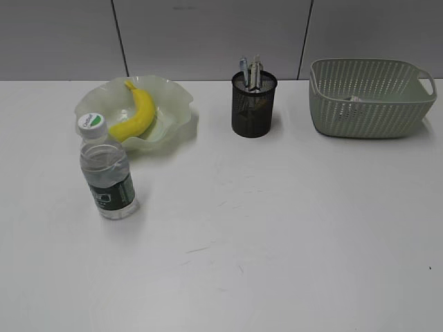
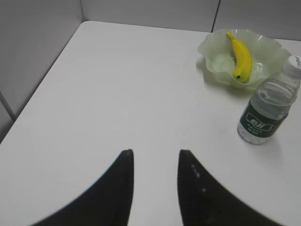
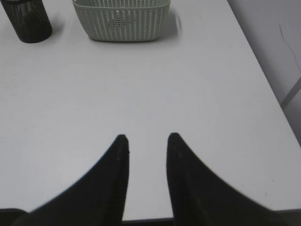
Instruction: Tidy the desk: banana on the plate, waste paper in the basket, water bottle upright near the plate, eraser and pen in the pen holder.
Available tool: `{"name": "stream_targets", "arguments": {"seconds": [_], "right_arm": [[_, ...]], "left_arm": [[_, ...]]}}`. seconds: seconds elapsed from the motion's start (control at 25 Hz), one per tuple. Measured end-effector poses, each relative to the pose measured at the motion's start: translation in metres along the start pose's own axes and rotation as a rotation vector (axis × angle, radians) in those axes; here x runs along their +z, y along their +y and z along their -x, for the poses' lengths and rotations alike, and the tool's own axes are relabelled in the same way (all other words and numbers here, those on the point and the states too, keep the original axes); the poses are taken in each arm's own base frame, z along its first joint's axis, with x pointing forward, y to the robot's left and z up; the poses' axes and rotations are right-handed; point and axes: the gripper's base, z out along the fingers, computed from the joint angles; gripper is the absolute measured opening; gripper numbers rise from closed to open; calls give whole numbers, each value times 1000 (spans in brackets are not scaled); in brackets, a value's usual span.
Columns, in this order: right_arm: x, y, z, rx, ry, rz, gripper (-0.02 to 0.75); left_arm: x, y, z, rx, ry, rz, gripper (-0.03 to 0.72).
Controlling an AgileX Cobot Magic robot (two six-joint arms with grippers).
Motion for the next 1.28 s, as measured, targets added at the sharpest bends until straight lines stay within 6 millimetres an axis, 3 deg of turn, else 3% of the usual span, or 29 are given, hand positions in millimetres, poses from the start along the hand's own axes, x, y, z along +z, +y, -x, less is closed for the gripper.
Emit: {"name": "stream_targets", "arguments": {"seconds": [1.28], "right_arm": [[0,6,-1,-54,2,65,237]], "left_arm": [[0,-4,-1,50,6,-45,241]]}}
